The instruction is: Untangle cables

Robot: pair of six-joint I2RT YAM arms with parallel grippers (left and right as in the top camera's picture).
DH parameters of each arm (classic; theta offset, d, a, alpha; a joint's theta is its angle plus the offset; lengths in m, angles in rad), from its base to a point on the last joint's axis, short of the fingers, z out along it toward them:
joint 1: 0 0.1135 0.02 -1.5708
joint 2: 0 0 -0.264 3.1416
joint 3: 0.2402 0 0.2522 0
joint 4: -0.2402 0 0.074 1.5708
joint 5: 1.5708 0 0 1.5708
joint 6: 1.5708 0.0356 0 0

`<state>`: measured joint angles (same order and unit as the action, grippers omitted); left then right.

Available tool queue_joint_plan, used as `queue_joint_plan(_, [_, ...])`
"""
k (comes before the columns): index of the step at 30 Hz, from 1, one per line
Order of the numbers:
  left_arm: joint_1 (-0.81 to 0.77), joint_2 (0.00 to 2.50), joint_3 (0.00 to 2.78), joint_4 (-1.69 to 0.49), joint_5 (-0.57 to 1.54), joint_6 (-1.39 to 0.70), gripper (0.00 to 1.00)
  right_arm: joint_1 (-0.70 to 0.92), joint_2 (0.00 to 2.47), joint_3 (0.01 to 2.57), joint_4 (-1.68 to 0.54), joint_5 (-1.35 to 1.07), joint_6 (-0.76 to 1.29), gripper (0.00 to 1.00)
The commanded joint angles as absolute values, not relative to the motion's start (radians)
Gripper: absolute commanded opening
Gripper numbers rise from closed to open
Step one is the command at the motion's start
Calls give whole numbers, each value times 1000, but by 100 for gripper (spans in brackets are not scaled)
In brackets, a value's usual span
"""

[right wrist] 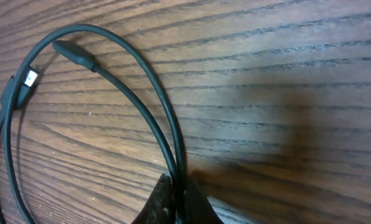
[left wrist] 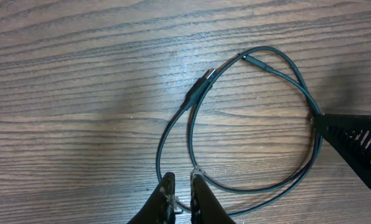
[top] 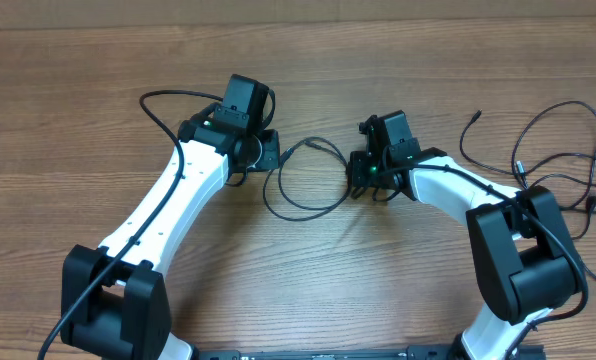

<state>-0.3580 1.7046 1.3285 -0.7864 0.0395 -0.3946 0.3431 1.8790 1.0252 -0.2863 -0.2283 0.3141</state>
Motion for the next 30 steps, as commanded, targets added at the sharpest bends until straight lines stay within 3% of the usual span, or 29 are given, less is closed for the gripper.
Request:
queue_joint_plan(1, [-358, 1709, 1341, -789, 27, -416, 11, 349, 1882, 1020, -285, -233, 318, 4])
queue_joint_plan(9, [-358, 1709, 1341, -789, 27, -416, 11, 347, 1839, 1084, -372, -389, 318, 4])
queue_joint_plan(17, [-358, 1709, 1341, -789, 27, -416, 11, 347, 1628, 1174, -463, -382, 314, 4])
queue_joint_plan(25, [-358, 1709, 1341, -789, 27, -416, 11, 347, 1553, 1169, -667, -40, 400, 4])
queue_joint_plan(30, [-359, 1709, 1341, -789, 46, -427, 11, 347, 1581, 1145, -619, -88, 327, 33])
